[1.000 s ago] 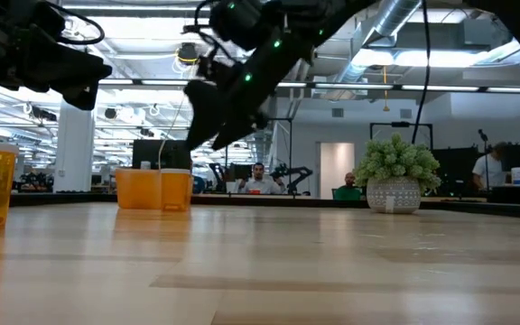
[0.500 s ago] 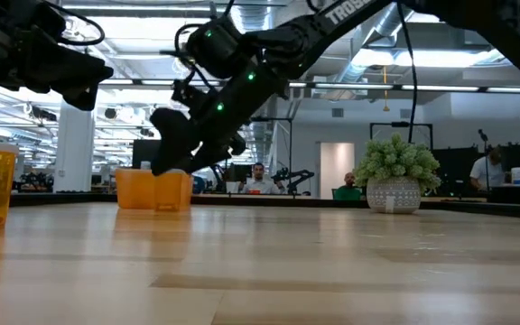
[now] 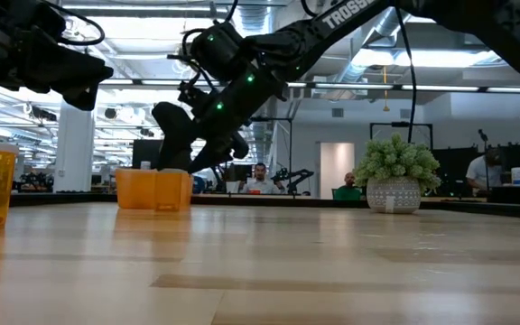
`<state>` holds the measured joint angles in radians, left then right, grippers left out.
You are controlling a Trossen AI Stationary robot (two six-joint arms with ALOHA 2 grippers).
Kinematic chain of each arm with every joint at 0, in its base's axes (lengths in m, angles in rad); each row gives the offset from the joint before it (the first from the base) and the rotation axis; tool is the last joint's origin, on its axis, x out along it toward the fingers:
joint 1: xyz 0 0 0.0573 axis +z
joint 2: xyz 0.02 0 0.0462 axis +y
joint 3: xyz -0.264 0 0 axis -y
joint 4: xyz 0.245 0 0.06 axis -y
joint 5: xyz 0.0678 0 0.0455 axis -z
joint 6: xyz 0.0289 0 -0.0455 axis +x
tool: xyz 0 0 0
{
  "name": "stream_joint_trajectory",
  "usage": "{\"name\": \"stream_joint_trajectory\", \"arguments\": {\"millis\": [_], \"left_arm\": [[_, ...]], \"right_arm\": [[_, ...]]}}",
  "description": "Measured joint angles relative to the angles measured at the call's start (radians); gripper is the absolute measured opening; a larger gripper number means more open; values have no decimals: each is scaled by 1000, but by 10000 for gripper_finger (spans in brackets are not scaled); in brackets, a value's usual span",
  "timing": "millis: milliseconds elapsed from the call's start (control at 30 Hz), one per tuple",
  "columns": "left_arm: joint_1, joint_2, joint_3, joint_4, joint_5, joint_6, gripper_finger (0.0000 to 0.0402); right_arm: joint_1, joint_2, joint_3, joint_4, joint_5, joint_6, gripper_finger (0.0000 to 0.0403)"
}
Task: Pick and place pill bottles into a basket
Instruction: Put the orange pill bottle into the orange container
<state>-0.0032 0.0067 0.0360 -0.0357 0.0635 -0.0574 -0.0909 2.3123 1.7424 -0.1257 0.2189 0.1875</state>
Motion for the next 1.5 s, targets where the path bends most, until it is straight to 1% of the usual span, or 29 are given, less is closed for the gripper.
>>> {"name": "stream_joint_trajectory", "arguments": {"millis": [133, 267, 500, 833, 967, 1033, 1100, 1167, 1200, 1267, 1333, 1500], "left_arm": [[0, 0, 0, 0, 0, 0, 71], [0, 0, 0, 0, 0, 0, 71], [0, 0, 0, 0, 0, 0, 71], [0, 0, 0, 0, 0, -9, 71], [0, 0, 0, 0, 0, -4, 71], [0, 0, 0, 0, 0, 8, 71], [0, 0, 0, 0, 0, 8, 71], [0, 0, 0, 0, 1, 8, 71], [0, 0, 0, 0, 1, 8, 71], [0, 0, 0, 0, 0, 8, 71], [0, 0, 0, -1, -5, 8, 71], [0, 0, 0, -1, -8, 8, 71]], "right_arm": [[-10, 0, 0, 0, -15, 0, 317], [-11, 0, 0, 7, -100, -2, 306], [-10, 0, 0, 7, -114, -10, 311], [-22, 0, 0, 24, -125, -10, 344], [-30, 1, 0, 26, -170, -4, 341], [-31, 27, 4, 57, -170, -4, 334], [-30, 50, -3, 30, -183, -5, 328], [-29, 99, 17, 58, -194, -12, 323], [-29, 109, 20, 33, -191, -16, 321], [-28, 139, 61, 58, -193, -30, 318], [-28, 146, 81, 38, -182, -42, 318], [-22, 138, 93, 43, -66, -102, 317]]}}
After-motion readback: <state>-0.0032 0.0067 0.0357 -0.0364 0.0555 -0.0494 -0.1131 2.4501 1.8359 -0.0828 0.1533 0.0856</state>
